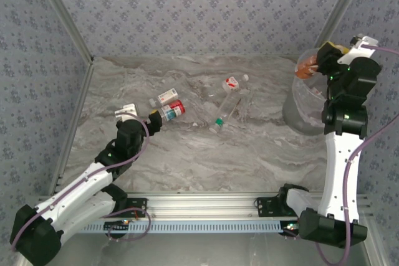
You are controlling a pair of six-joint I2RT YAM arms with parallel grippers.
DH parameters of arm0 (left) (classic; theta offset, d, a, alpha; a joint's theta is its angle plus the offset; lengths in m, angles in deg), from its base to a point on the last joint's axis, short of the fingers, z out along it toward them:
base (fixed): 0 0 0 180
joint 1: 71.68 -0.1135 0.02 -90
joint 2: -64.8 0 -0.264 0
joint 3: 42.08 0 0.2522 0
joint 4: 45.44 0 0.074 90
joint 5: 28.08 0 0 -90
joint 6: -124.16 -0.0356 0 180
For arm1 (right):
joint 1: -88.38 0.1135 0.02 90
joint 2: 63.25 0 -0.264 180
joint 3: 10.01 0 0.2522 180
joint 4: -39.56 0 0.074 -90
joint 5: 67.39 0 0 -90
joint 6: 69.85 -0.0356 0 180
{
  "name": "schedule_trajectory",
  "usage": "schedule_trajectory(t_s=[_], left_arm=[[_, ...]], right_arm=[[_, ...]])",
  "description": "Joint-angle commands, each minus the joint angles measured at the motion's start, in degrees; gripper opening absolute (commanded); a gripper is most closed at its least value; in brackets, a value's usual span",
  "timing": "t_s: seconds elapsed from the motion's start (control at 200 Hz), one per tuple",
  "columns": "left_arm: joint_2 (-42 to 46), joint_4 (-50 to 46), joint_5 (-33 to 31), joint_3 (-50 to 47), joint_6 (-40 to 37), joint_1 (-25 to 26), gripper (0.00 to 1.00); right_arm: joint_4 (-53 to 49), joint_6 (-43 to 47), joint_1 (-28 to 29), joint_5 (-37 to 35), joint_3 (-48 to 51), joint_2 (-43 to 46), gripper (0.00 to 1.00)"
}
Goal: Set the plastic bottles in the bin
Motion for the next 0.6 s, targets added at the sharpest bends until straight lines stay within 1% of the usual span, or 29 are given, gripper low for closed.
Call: schedule_trajectory(t_s=[0.0,0.06,0.115,0.25,0.36,0.425,0.6], left_arm=[[0.8,-0.8,-1.3,-0.4,1.2,-0.3,1.00],[0.8,-0.7,-1.2,-0.7,1.6,-0.3,0.99],[0.8,-0.5,-1.3,-1.0,1.9,-0.3,1.00],[0.5,0.1,-1.1,-1.2,2.2,-0.4,0.99],[0.8,-0.3,-0.8,-1.0,2.2,-0.4,0.99],[1.2,-0.9,-0.7,-1.0,2.3,-0.4,1.00],[2.7,-1.5,-1.4,-2.4,2.9,-0.4,1.00]], right_arm=[[-0.5,0.7,-3.1,-0.4,-1.9,0.2,0.00],[0.5,0.9,-3.7,-1.2,-0.8,0.2,0.00],[1.7,1.6,-3.9,-3.6,0.4,-0.3,0.00],[4.5,1.8,-4.7,-7.9,1.6,-4.0,0.00],[7.1,3.5,-4.7,-9.1,1.7,-7.5,0.03],[8.5,4.6,-4.7,-11.4,1.7,-9.3,0.04],[11.0,6.0,-4.8,-10.6,2.1,-15.0,0.09]])
